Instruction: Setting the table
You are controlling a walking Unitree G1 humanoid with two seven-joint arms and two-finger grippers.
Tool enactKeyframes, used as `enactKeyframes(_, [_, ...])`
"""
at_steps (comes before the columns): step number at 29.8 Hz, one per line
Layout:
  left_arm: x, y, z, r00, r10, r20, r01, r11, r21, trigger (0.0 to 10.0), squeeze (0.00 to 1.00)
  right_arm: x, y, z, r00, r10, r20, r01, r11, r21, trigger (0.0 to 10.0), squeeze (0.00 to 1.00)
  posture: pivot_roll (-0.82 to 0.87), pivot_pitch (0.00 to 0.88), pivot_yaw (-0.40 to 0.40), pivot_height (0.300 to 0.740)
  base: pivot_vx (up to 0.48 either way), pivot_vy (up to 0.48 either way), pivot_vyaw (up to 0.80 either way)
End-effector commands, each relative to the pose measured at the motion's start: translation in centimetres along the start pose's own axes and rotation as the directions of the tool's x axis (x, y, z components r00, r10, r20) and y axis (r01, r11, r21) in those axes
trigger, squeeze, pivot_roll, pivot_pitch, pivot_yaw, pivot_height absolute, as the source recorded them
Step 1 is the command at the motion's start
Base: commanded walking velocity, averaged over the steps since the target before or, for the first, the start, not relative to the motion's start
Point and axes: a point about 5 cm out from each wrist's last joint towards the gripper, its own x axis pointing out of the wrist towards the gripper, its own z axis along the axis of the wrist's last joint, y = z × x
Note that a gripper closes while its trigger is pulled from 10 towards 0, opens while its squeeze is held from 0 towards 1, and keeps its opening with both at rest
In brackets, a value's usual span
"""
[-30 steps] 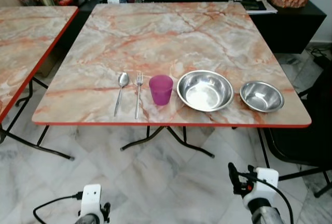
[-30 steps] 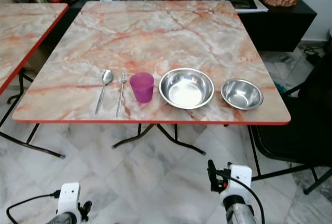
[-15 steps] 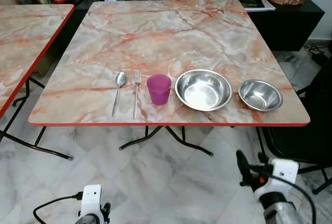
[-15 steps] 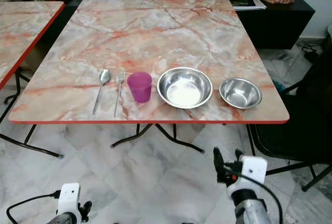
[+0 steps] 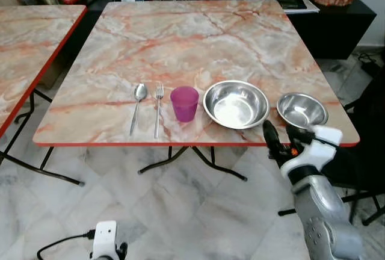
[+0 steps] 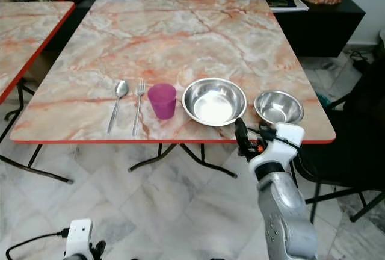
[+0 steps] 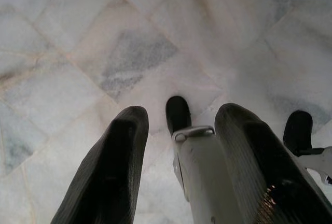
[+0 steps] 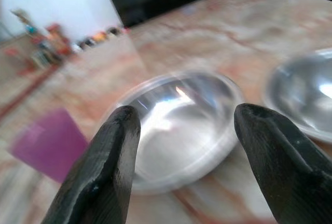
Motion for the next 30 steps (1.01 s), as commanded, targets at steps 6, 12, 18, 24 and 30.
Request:
enactKeyframes(6, [0.1,0.1,0.1,1.000,0.011,-0.012,-0.011,1.000,-0.003,10.0,0.00,2.0,1.0,0.9,0.999,-0.016,-0.037,0.019,0.997,0.070,10.0,0.00,-0.12,0.133,0.009,0.740,0.000,0.000,0.00])
enactKeyframes(12, [0.1,0.0,0.3,1.000,0.008,-0.010,-0.008,1.000,-0.002,10.0,0.00,3.3,1.5,0.1,0.987,-0.031,-0.156,0.050,0.992,0.117,10.0,1.00,-0.12,0.132,0.011,0.740,0.000,0.000,0.00])
enactKeyframes(18, [0.1,-0.1,0.3,1.000,0.005,-0.010,-0.005,1.000,-0.001,10.0,0.00,3.8,0.1,-1.8,0.949,-0.139,-0.282,0.189,0.969,0.157,10.0,0.00,-0.12,0.132,0.014,0.740,0.000,0.000,0.00])
enactKeyframes(24, [0.1,0.0,0.3,1.000,0.007,-0.009,-0.007,1.000,0.000,10.0,0.00,4.5,-0.2,-1.1,0.946,-0.191,-0.263,0.243,0.953,0.182,10.0,0.00,-0.12,0.133,0.015,0.740,0.000,0.000,0.00])
enactKeyframes(30, [0.1,0.1,0.2,1.000,0.006,-0.011,-0.006,1.000,-0.001,10.0,0.00,5.6,-0.6,-0.4,0.938,-0.259,-0.230,0.310,0.925,0.221,10.0,0.00,-0.11,0.129,0.017,0.740,0.000,0.000,0.00])
